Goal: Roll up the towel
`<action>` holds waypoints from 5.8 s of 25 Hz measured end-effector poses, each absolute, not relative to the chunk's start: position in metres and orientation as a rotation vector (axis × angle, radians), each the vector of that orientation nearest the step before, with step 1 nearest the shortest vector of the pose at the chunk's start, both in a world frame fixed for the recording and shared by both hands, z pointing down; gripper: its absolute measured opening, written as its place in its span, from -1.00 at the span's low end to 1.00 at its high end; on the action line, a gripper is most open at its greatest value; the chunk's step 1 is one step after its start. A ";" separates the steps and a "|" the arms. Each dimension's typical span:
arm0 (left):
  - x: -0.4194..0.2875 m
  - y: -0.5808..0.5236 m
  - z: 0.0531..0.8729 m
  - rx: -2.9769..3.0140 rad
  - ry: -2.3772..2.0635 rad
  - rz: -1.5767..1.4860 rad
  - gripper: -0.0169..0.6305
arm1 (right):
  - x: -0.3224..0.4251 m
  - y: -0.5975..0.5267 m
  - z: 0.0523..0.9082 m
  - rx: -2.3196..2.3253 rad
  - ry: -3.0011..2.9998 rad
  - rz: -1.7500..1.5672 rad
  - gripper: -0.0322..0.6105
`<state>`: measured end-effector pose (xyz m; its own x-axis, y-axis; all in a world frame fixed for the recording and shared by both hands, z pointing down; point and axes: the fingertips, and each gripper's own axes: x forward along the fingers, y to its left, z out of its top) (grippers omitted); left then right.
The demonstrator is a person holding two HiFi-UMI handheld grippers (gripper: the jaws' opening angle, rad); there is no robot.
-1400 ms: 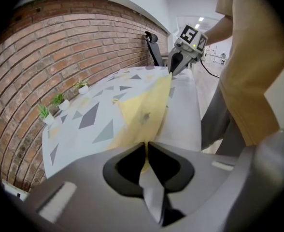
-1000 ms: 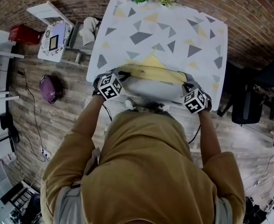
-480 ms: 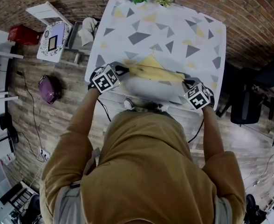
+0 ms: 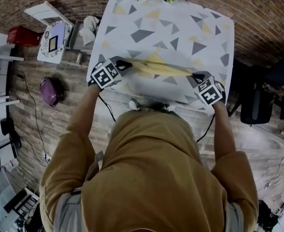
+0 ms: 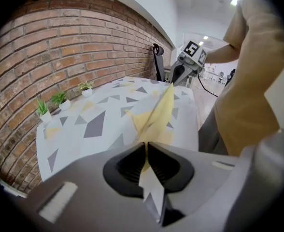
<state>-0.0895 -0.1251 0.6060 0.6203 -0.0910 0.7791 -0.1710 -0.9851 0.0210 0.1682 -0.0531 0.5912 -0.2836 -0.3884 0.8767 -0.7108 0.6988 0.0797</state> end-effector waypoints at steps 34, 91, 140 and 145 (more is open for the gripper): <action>-0.072 -0.200 0.642 2.517 -0.331 1.266 -0.69 | 0.204 -0.107 0.636 0.864 -1.858 0.734 -0.84; -0.042 -0.191 0.646 2.693 -0.567 1.346 -0.61 | 0.228 -0.091 0.650 1.146 -1.735 0.617 -0.54; -0.152 -0.176 0.412 2.828 -1.398 0.378 -0.75 | 0.223 -0.079 0.389 1.996 -2.223 0.312 -0.89; -0.164 -0.167 0.368 2.893 -1.481 0.278 -0.76 | 0.228 -0.067 0.355 2.048 -2.229 0.199 -0.89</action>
